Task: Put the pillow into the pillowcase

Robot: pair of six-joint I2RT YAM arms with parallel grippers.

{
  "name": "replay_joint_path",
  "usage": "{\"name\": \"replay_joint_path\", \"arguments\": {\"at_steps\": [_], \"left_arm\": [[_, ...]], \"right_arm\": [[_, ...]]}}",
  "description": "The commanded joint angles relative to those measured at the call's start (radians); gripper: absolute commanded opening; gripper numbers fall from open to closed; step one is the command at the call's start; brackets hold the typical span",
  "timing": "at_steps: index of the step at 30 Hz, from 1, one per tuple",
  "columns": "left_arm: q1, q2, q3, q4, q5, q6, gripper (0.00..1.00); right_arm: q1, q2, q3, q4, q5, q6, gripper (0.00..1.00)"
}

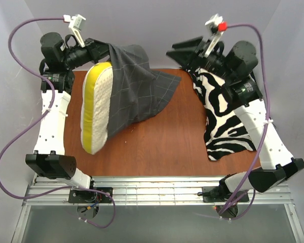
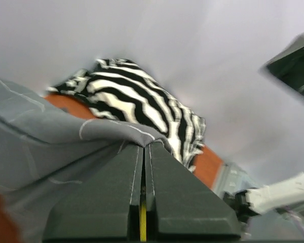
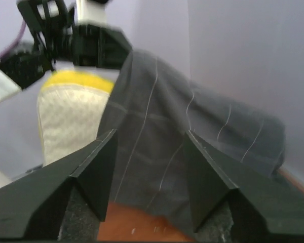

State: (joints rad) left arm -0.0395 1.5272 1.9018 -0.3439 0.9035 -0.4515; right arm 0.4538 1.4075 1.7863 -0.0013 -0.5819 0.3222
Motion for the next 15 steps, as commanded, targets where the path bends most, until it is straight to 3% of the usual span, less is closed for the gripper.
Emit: {"name": "replay_joint_path", "arguments": {"at_steps": [1,4,6,7,8,9,11,13,15], "left_arm": [[-0.069,-0.021,-0.101,0.267,0.170,-0.177,0.00],[-0.163,0.022,-0.096,0.403,0.186,-0.182,0.00],[-0.177,0.079,0.018,0.517,0.198,-0.304,0.00],[-0.177,0.170,0.086,0.672,0.204,-0.388,0.00],[-0.175,0.216,0.232,0.730,0.207,-0.456,0.00],[-0.172,0.273,0.332,0.764,0.183,-0.554,0.00],[-0.152,0.337,0.458,0.778,0.129,-0.560,0.00],[-0.087,0.308,0.383,0.895,0.069,-0.603,0.00],[-0.019,0.243,0.175,0.941,0.055,-0.714,0.00]], "right_arm": [[0.011,-0.039,-0.186,-0.094,-0.035,-0.101,0.51],[0.002,-0.094,-0.291,-0.152,0.027,-0.167,0.60],[-0.009,-0.122,-0.294,-0.192,0.042,-0.213,0.67],[-0.015,-0.128,-0.279,-0.212,0.053,-0.227,0.69],[-0.023,-0.140,-0.266,-0.267,0.066,-0.262,0.71],[-0.026,-0.145,-0.257,-0.293,0.076,-0.278,0.71],[-0.029,-0.169,-0.268,-0.347,0.100,-0.314,0.71],[-0.030,-0.188,-0.307,-0.356,0.134,-0.377,0.72],[-0.033,-0.208,-0.326,-0.378,0.183,-0.422,0.71]]}}
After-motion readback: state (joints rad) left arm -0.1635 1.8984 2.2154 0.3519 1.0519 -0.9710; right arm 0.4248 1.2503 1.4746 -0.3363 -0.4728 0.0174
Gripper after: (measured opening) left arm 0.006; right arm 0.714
